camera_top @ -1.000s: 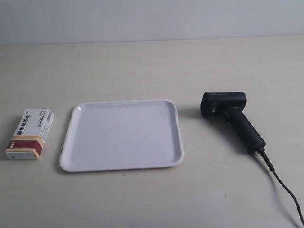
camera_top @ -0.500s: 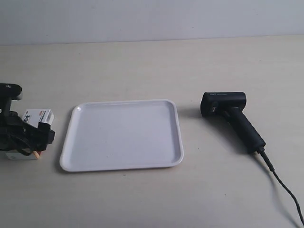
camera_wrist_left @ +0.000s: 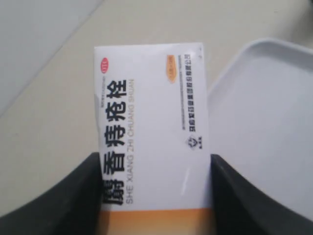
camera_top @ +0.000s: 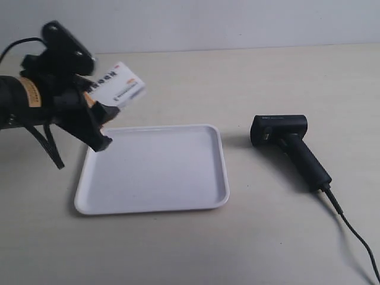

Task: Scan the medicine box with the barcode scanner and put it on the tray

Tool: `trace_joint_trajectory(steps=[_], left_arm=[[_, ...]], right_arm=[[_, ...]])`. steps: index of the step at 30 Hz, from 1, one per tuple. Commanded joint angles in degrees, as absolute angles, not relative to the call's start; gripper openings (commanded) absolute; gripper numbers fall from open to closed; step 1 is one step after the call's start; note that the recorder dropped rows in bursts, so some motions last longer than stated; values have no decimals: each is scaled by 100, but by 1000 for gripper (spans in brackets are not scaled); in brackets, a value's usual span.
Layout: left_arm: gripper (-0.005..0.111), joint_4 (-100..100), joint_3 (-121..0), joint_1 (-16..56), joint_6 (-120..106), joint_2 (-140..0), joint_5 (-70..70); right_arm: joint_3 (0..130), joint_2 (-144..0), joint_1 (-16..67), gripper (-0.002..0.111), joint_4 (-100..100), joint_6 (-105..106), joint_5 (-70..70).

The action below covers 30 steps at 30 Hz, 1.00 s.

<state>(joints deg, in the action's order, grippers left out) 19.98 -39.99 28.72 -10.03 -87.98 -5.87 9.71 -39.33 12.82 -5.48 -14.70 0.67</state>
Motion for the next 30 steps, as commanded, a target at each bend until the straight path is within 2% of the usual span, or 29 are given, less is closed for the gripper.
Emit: trace_joint_trajectory(steps=[1,8,11,17,26,28,30], left_arm=[[0,2789,-4095,3445,-871,-9002,-516],[0,2789,-4095,3491,-871,-9248,-607],[0,2789,-4095,3491,-871,-9281,-698],[0,2789,-4095,3491,-871,-9275,-685],[0,2789,-4084,3491,-857,-9275,-582],[0,2789,-4084,3491,-857,-9275,-555],[0,2789,-4084,3491,-857,-9275,-531]], right_arm=[[1636,-6184,2110,24,-494,-1028,415],[2636,-8677,2397,71,-494,-636,563],[2940,-9357,2397,83,-373,-595,608],[3371,-10193,2397,84,-343,-385,1055],[3846,-10549,2397,83,-348,269,966],[3846,-10549,2397,79,-348,398,956],[3846,-10549,2362,69,-348,504,931]])
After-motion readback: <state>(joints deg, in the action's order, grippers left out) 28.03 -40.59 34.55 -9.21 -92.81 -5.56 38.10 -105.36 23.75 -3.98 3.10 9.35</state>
